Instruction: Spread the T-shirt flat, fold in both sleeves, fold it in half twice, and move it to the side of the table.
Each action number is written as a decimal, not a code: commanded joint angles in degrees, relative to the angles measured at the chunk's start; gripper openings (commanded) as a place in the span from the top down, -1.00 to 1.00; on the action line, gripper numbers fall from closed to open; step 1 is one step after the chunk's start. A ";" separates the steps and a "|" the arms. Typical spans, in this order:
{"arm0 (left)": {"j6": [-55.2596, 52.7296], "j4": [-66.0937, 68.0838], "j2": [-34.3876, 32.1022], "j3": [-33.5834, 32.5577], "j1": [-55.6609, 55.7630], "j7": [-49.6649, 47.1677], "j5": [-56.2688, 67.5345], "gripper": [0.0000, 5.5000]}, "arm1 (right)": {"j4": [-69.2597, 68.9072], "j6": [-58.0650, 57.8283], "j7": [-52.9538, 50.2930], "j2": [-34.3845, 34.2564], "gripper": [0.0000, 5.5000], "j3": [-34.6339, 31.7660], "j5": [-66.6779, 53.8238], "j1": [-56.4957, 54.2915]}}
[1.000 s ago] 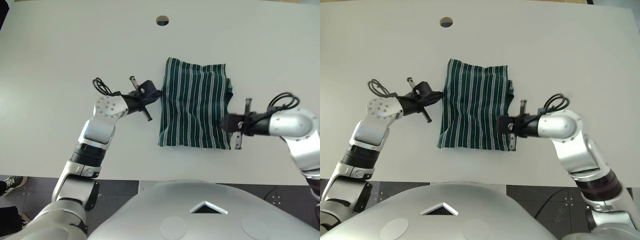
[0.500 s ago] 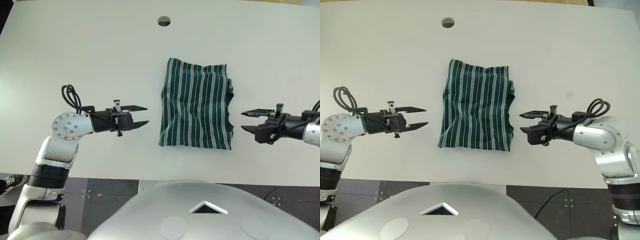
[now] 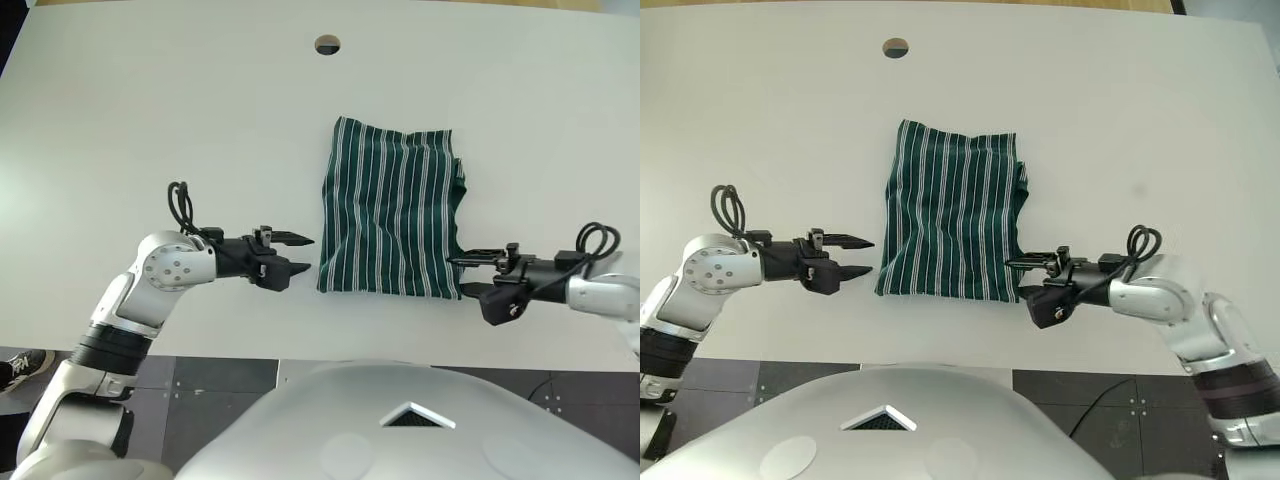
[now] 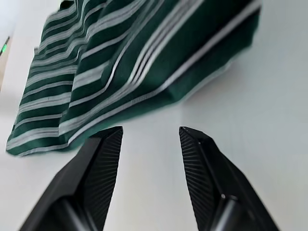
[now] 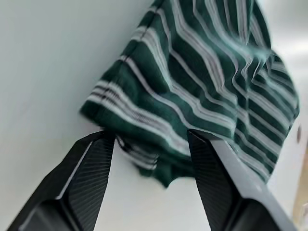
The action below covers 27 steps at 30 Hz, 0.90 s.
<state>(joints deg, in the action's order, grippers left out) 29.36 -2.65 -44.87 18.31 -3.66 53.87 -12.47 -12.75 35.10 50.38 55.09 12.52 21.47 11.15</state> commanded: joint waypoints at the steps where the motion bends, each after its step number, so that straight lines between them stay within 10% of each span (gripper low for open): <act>1: -0.52 0.38 0.97 3.71 -0.57 0.81 -1.60 0.20 | 2.41 1.94 -2.96 -2.36 -0.01 2.65 5.15 -3.00; 7: -0.57 -0.35 1.78 6.80 -1.06 0.80 -1.30 0.20 | 3.16 3.16 -4.01 -2.12 -0.01 5.33 7.54 -3.70; 19: -2.68 0.53 2.81 8.52 0.20 -0.20 -0.26 0.81 | 0.71 -0.92 -1.51 -0.85 0.76 7.15 2.88 -2.23; 27: -6.60 -1.08 2.58 5.83 1.59 1.24 6.54 0.96 | -6.27 -23.21 4.79 -3.33 0.94 2.67 -26.07 -1.28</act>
<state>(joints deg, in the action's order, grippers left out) 25.01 -3.63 -41.75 25.81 -3.31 53.87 -7.87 -16.23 18.07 53.76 52.28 17.61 2.51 10.30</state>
